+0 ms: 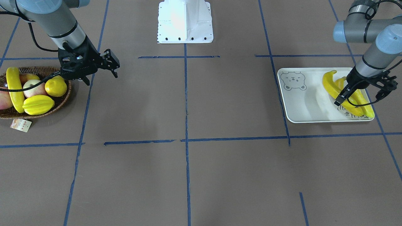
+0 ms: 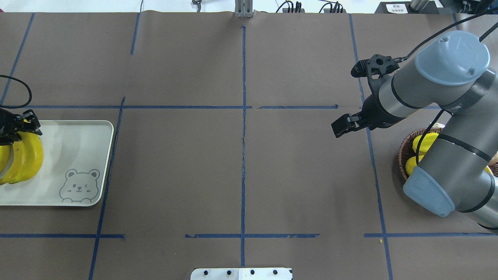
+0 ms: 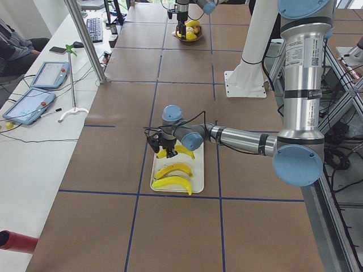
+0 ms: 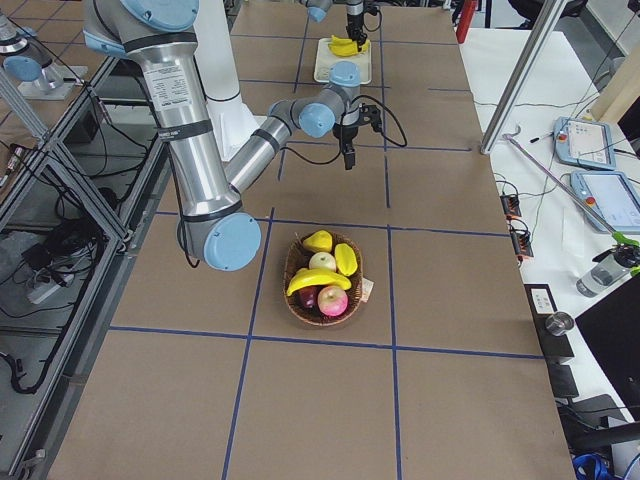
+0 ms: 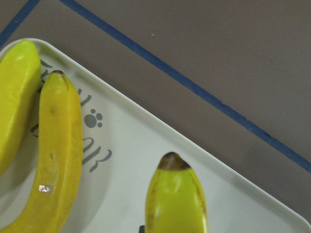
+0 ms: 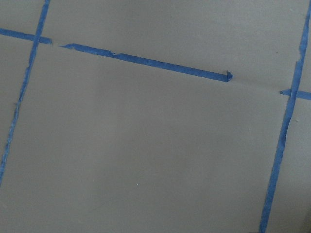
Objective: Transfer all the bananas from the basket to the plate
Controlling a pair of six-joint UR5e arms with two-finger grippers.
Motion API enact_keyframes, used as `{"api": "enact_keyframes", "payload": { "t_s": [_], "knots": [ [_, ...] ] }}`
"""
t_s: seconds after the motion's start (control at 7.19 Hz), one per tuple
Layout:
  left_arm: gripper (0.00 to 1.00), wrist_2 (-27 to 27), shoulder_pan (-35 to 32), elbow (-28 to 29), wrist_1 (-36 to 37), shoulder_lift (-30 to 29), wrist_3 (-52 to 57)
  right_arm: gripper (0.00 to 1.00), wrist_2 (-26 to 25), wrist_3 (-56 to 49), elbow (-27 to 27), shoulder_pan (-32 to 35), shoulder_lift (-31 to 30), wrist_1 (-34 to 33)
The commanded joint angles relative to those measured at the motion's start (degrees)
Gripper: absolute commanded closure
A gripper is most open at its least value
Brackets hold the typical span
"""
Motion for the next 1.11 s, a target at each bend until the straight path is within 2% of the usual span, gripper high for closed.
{"api": "enact_keyframes", "payload": {
  "t_s": [0.0,0.28,0.56,0.7,0.97],
  "knots": [
    [0.01,0.6,-0.5,2.0,-1.1,-0.8,1.0,0.00,0.1,-0.1,0.1,0.2,-0.1,0.0],
    [0.00,-1.4,-4.8,1.0,-1.0,-0.9,5.9,0.00,0.2,-0.6,0.1,0.8,-0.4,-0.1],
    [0.00,-11.3,-10.9,-2.3,-0.5,-0.9,6.2,0.00,2.6,-4.5,1.5,3.4,-3.9,-0.1],
    [0.00,-12.5,-10.2,-7.1,1.0,-0.8,6.2,0.00,3.6,-8.6,3.4,5.3,-7.9,0.0],
    [0.00,-12.5,-3.4,-14.5,2.0,-0.8,8.2,0.00,4.0,-19.0,6.7,10.1,-16.8,0.5]
  ]
}}
